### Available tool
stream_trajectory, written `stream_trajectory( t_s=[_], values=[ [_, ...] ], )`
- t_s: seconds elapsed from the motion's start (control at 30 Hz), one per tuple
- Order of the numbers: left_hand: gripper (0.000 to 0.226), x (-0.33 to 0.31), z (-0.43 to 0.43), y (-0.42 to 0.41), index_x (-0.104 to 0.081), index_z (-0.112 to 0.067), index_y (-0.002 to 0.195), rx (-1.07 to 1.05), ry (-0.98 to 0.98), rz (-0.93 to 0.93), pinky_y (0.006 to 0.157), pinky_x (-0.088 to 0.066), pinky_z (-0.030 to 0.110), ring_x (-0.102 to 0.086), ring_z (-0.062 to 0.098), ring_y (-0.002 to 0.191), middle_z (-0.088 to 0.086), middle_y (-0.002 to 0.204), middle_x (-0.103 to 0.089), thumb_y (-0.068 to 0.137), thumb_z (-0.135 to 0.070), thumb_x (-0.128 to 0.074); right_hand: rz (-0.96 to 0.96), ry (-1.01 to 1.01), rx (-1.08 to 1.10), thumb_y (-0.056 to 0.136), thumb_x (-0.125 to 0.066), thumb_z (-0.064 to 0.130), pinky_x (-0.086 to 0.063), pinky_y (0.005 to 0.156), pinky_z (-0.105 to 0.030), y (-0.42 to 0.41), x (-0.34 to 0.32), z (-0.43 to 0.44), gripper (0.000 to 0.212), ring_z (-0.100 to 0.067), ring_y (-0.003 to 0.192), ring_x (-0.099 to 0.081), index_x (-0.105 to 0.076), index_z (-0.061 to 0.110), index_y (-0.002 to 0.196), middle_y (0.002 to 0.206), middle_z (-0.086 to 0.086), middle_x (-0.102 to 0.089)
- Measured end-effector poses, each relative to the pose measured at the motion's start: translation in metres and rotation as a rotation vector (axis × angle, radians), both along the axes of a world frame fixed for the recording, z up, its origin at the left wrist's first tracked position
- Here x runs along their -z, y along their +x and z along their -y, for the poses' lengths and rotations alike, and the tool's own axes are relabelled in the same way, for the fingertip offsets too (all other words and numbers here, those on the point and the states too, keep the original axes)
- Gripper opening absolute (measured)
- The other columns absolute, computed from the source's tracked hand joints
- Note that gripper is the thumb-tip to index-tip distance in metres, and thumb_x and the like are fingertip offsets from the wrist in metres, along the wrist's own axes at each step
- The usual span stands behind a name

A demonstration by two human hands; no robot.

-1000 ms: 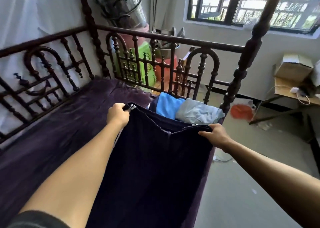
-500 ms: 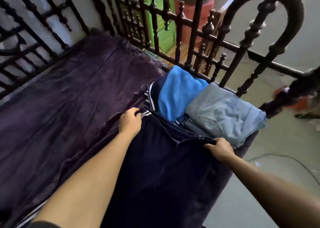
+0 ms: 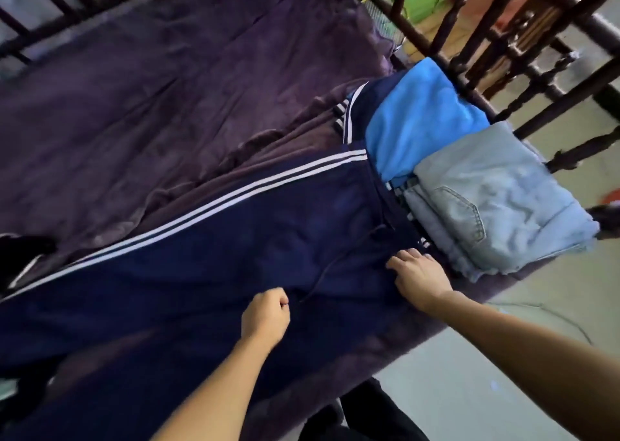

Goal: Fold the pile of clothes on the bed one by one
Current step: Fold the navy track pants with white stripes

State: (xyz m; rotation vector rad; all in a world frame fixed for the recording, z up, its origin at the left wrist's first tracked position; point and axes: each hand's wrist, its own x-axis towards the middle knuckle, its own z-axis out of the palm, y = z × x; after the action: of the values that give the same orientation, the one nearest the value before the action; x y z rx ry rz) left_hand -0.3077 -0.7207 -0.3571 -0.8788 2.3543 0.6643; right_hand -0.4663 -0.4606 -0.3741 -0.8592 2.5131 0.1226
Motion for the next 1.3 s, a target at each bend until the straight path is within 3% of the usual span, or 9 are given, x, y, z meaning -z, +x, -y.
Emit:
stream_trajectory(
  t_s=[0.13, 0.23, 0.3, 0.37, 0.5, 0.73, 0.97, 1.1, 1.3],
  values=[
    [0.01, 0.045, -0.029, 0.074, -0.059, -0.027, 0.096, 0.116, 0.093, 0.204, 0.073, -0.049, 0.031, -0.056, 0.016, 0.084, -0.003, 0.107, -0.062, 0.087, -0.023, -0.058, 0.096, 0.353, -0.186, 0.092, -0.047, 0.022, -0.025, 0.108, -0.044, 0.017, 0.035, -0.01, 0.06, -0.024, 0.147, -0.011, -0.027, 0.027, 0.148, 0.158, -0.005, -0.018],
    [0.058, 0.09, -0.045, 0.115, -0.038, -0.027, 0.13, 0.251, 0.005, 0.307, 0.093, -0.041, 0.036, -0.041, 0.023, 0.12, 0.001, 0.132, -0.04, 0.08, -0.03, -0.067, -0.042, 0.462, -0.184, 0.098, -0.034, 0.021, -0.016, 0.112, -0.05, 0.022, 0.063, -0.026, 0.063, -0.026, 0.149, 0.004, -0.005, 0.03, 0.153, 0.163, -0.003, 0.003],
    [0.062, 0.112, -0.046, 0.132, -0.032, -0.028, 0.134, 0.252, -0.155, 0.25, 0.095, -0.037, 0.037, -0.036, 0.024, 0.124, 0.002, 0.135, -0.035, 0.082, -0.025, -0.064, -0.147, 0.44, -0.13, 0.099, -0.036, 0.027, -0.02, 0.108, -0.047, 0.023, 0.078, -0.034, 0.059, -0.022, 0.149, -0.004, -0.012, 0.032, 0.153, 0.162, 0.002, -0.007],
    [0.045, 0.126, -0.039, 0.14, -0.04, -0.028, 0.129, 0.213, -0.242, 0.17, 0.092, -0.038, 0.033, -0.039, 0.021, 0.121, -0.001, 0.13, -0.041, 0.088, -0.02, -0.056, -0.186, 0.391, -0.056, 0.096, -0.044, 0.029, -0.024, 0.102, -0.041, 0.026, 0.085, -0.037, 0.054, -0.017, 0.147, -0.017, -0.029, 0.034, 0.148, 0.159, 0.008, -0.022],
    [0.028, 0.117, -0.018, 0.148, -0.051, -0.025, 0.118, 0.144, -0.174, 0.134, 0.087, -0.04, 0.031, -0.051, 0.017, 0.113, -0.006, 0.12, -0.053, 0.093, -0.013, -0.045, -0.164, 0.259, 0.08, 0.088, -0.057, 0.028, -0.025, 0.094, -0.036, 0.037, 0.067, -0.036, 0.04, -0.014, 0.136, -0.039, -0.058, 0.031, 0.128, 0.138, 0.011, -0.054],
    [0.029, 0.024, 0.066, 0.117, -0.057, -0.019, 0.11, -0.141, -0.135, -0.12, 0.077, -0.044, 0.036, -0.06, 0.03, 0.1, 0.005, 0.111, -0.063, 0.087, -0.003, -0.051, -0.232, 0.01, 0.107, 0.088, -0.054, 0.019, -0.036, 0.084, -0.038, -0.01, -0.026, 0.004, 0.029, -0.022, 0.109, -0.06, -0.061, 0.026, 0.115, 0.116, 0.001, -0.067],
    [0.021, -0.026, 0.172, 0.035, -0.061, -0.02, 0.104, -0.314, -0.213, -0.269, 0.074, -0.049, 0.04, -0.06, 0.035, 0.094, 0.013, 0.101, -0.067, 0.089, -0.007, -0.052, -0.364, -0.15, 0.164, 0.096, -0.047, 0.022, -0.036, 0.08, -0.041, -0.107, -0.061, 0.099, 0.016, -0.035, 0.093, -0.063, -0.06, 0.013, 0.096, 0.102, -0.015, -0.069],
    [0.021, -0.011, 0.219, -0.021, -0.06, -0.02, 0.105, -0.374, -0.259, -0.258, 0.07, -0.046, 0.038, -0.059, 0.036, 0.09, 0.015, 0.1, -0.066, 0.091, -0.009, -0.049, -0.339, -0.099, 0.124, 0.097, -0.044, 0.022, -0.036, 0.08, -0.042, -0.16, -0.036, 0.152, 0.016, -0.037, 0.096, -0.062, -0.057, 0.014, 0.102, 0.106, -0.015, -0.068],
    [0.033, 0.029, 0.24, -0.067, -0.054, -0.015, 0.124, -0.366, -0.264, -0.277, 0.091, -0.046, 0.048, -0.052, 0.035, 0.114, 0.012, 0.126, -0.055, 0.091, -0.012, -0.055, -0.317, 0.007, 0.097, 0.093, -0.051, 0.027, -0.032, 0.094, -0.047, -0.191, 0.008, 0.201, 0.039, -0.035, 0.118, -0.046, -0.05, 0.019, 0.131, 0.127, -0.012, -0.055]
  ],
)
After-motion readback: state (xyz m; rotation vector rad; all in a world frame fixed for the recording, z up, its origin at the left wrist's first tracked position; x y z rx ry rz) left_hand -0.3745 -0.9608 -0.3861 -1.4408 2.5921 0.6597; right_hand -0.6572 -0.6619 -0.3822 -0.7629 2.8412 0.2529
